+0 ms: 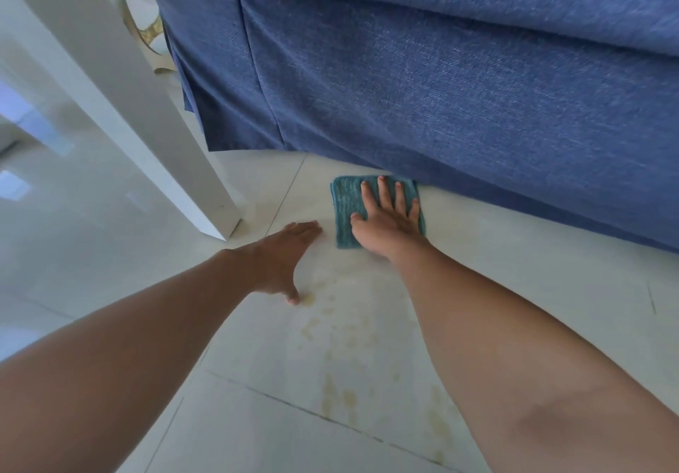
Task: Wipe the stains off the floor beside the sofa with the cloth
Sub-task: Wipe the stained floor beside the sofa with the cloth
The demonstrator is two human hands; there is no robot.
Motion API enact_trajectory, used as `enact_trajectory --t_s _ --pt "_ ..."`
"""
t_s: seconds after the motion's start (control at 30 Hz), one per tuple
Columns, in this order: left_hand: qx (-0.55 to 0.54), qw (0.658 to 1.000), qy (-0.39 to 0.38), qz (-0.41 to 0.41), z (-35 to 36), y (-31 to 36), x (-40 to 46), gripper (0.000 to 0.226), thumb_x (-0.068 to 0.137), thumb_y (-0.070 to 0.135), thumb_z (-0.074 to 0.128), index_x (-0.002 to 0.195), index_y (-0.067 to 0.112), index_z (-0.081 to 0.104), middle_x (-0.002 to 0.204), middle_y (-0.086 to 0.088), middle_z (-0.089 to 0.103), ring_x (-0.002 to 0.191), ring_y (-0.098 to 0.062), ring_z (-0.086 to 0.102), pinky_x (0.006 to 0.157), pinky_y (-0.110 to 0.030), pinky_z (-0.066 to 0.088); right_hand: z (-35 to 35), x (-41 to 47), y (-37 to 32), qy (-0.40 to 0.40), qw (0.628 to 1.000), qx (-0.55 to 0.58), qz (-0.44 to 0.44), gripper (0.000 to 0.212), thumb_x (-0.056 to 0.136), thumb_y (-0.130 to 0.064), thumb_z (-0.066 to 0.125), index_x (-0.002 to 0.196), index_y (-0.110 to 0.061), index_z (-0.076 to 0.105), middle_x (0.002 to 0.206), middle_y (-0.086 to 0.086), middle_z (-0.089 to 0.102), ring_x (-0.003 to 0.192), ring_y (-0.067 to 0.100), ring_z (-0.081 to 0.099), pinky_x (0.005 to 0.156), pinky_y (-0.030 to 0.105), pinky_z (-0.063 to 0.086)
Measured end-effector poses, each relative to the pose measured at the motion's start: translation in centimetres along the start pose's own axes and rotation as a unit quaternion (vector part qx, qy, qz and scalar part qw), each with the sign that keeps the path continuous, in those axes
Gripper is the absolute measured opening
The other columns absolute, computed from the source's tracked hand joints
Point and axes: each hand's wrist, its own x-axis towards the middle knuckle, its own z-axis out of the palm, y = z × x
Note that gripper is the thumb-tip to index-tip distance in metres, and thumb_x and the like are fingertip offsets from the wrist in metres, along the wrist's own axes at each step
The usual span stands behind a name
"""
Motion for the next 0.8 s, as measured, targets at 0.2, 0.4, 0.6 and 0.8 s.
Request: enact_trajectory --t_s 0.2,0.4,0.6,0.8 --pt "-0.029 0.999 0.024 0.003 1.1 -1.6 -2.6 0.112 0.08 0.041 0.078 0.158 0.02 0.001 0.167 0.004 0.0 0.152 -0.011 0.005 0.116 -0.018 0.005 2.2 -2.2 -0.9 0.022 0.999 -0.006 -0.036 0.067 0.099 -0.05 0.018 0.159 -0.033 -0.009 0.167 -0.004 -0.023 0.152 0.025 -0.024 0.121 0.053 -0.016" --pt "0.022 1.0 -0.007 -0.019 1.0 -2.1 -4.3 0.116 0.077 0.045 0.079 0.158 0.021 -0.001 0.166 0.007 -0.008 0.153 -0.013 -0.005 0.123 -0.036 0.009 4.6 -6.2 -1.5 0.046 0.997 -0.002 -0.058 0.067 0.099 -0.05 0.016 0.158 -0.032 -0.011 0.166 -0.003 -0.023 0.152 0.025 -0.024 0.122 0.053 -0.015" --pt "0.048 0.997 -0.053 -0.021 0.6 -2.1 -4.7 0.129 0.067 0.034 0.088 0.158 0.021 -0.003 0.166 0.004 -0.012 0.152 -0.014 -0.009 0.124 -0.04 0.014 7.1 -11.2 -2.0 0.055 0.996 0.012 -0.067 0.066 0.099 -0.049 0.015 0.159 -0.032 -0.01 0.167 -0.004 -0.023 0.152 0.023 -0.026 0.122 0.051 -0.015" --pt "0.128 0.988 -0.083 -0.035 0.8 -2.9 -5.1 0.142 0.061 0.038 0.092 0.156 0.017 -0.012 0.165 0.0 -0.019 0.152 -0.02 -0.008 0.121 -0.045 0.022 9.4 -16.6 -2.6 0.058 0.995 0.024 -0.078 0.068 0.099 -0.048 0.018 0.159 -0.032 -0.008 0.166 -0.004 -0.023 0.151 0.022 -0.027 0.122 0.051 -0.015"
